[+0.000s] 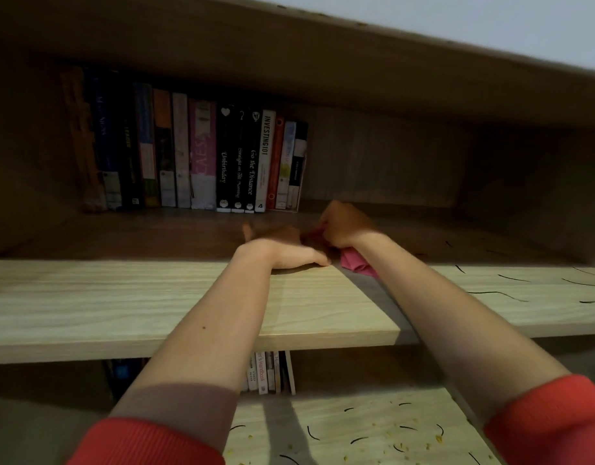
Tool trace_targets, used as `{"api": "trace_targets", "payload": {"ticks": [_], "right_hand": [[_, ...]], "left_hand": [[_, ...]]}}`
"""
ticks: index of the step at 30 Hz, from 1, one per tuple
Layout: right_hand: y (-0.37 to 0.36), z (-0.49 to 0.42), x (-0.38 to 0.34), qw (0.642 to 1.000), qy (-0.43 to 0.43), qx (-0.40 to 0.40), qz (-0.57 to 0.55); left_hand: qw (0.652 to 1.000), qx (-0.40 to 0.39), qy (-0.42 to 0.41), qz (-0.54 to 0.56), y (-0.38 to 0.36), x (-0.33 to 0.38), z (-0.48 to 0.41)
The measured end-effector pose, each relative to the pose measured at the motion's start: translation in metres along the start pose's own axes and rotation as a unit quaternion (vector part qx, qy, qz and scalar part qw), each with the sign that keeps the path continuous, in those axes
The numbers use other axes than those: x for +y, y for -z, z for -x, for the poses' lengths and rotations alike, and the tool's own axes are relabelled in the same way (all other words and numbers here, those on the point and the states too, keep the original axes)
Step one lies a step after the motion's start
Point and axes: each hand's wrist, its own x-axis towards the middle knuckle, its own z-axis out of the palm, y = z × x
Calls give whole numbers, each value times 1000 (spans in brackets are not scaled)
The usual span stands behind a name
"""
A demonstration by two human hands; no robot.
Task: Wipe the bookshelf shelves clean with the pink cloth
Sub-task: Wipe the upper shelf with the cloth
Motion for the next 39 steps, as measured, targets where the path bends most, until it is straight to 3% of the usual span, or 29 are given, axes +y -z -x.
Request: {"api": "trace_targets", "payload": {"ticks": [3, 7, 11, 15, 19, 23, 25, 28, 33, 39], "right_hand": [[7, 9, 3, 999, 26, -46, -12], [7, 4, 11, 1000, -21, 3, -11], [7, 8, 8, 999, 5, -37, -24], [6, 16, 7, 1000, -22, -3, -16], [17, 36, 9, 999, -4, -36, -41], [38, 44, 24, 981, -58, 99, -153], [48, 43, 26, 977, -78, 125, -155], [54, 36, 27, 983, -85, 101, -129], [23, 27, 18, 996, -84, -23, -3], [-2, 5, 4, 996, -76, 26, -38]], "left_hand": [[1000, -2, 10, -25, 1, 0, 0], [999, -24, 21, -8, 4, 4, 7], [1000, -26, 11, 3, 5, 4, 10], [1000, -30, 10, 3, 6, 3, 12], [1000, -12, 1, 18, 4, 1, 11], [999, 31, -3, -33, 5, 1, 10], [997, 54, -9, -46, 6, 1, 11], [997, 61, -14, -54, 5, 1, 9], [996, 49, -5, -74, 4, 3, 8], [994, 74, -11, -79, 3, 3, 5]]}}
